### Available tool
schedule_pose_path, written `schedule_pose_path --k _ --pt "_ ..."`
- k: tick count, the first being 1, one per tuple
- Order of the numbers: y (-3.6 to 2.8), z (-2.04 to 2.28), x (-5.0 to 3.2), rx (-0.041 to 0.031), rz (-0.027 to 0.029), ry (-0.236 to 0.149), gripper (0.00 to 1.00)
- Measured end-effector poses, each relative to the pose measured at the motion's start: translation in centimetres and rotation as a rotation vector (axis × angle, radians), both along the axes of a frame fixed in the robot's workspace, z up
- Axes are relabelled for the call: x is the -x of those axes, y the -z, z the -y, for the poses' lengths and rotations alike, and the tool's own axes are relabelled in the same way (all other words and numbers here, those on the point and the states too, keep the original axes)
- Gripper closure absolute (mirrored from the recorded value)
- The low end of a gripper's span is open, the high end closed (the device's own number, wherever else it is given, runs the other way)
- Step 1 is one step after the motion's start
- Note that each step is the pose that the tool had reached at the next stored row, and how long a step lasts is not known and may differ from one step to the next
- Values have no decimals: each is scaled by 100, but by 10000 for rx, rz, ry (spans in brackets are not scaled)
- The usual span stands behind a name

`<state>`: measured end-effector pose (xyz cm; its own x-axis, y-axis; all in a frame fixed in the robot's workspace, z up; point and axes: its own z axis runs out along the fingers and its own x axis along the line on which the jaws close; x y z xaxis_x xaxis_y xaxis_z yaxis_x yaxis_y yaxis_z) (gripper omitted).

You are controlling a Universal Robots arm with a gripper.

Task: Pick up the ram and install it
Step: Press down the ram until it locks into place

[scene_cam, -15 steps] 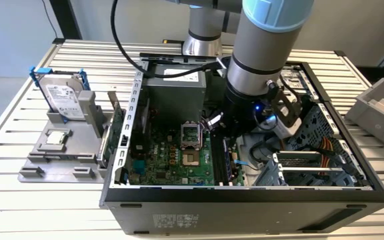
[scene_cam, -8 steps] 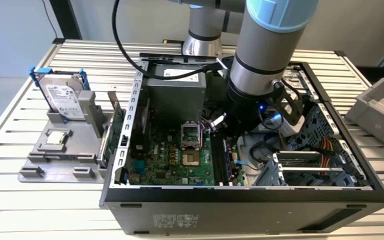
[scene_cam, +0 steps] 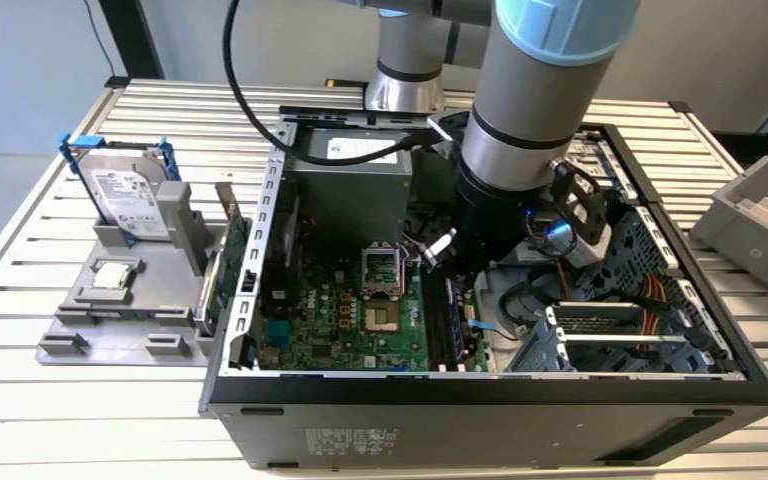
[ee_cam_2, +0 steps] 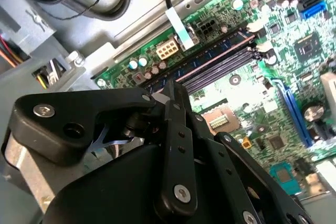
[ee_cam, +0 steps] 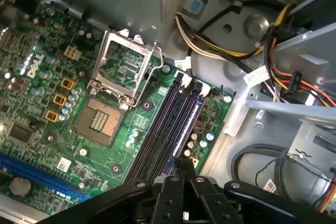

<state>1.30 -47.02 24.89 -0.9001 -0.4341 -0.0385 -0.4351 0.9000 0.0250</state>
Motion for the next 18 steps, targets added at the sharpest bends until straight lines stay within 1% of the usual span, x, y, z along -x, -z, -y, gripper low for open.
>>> schedule_pose_path --k 12,16,18 --pt "1 0 0 0 0 -1678 100" --pt "1 0 0 -1 0 -2125 100" --pt "1 0 0 0 0 -2278 100"
